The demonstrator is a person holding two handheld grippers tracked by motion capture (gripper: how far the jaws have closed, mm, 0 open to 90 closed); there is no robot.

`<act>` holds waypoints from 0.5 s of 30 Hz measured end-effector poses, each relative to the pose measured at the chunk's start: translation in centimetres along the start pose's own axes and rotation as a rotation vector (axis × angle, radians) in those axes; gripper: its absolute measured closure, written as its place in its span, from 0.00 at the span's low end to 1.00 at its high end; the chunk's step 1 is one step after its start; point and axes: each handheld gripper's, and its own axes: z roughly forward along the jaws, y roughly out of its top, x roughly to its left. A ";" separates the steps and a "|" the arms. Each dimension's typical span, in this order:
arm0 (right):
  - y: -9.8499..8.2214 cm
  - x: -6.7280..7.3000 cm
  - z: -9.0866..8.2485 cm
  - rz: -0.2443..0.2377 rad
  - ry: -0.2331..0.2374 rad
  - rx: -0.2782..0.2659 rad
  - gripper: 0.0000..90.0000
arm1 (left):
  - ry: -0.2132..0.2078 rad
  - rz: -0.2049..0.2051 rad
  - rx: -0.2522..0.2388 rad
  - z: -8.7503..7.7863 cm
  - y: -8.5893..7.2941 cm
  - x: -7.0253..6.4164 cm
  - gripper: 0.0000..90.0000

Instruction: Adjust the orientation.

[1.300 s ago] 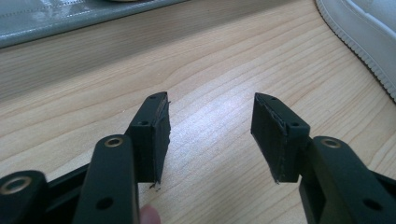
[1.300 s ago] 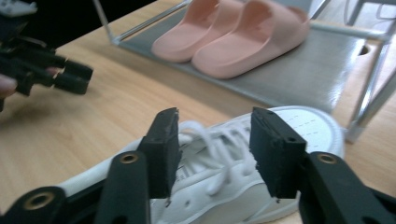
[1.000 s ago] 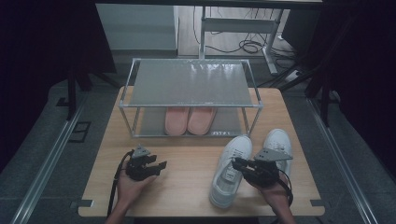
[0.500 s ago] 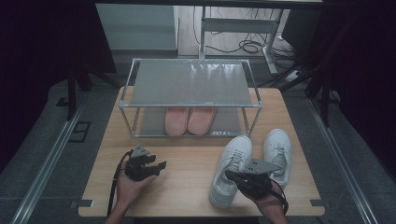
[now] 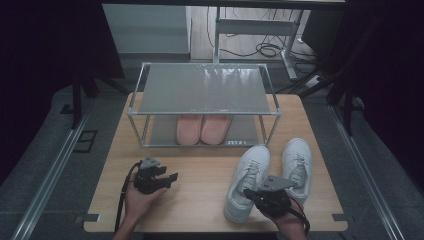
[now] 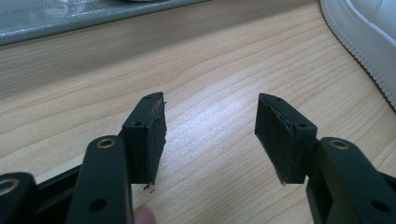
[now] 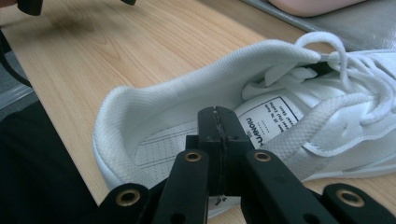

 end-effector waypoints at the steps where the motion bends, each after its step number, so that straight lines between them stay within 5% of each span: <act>1: 0.0 0.0 0.0 0.001 0.001 0.001 1.00 | -0.001 -0.002 0.001 0.0 0.0 0.0 0.48; 15: -0.4 -0.4 -0.3 0.029 0.015 0.005 1.00 | 0.002 -0.004 -0.006 -0.3 0.0 0.1 0.48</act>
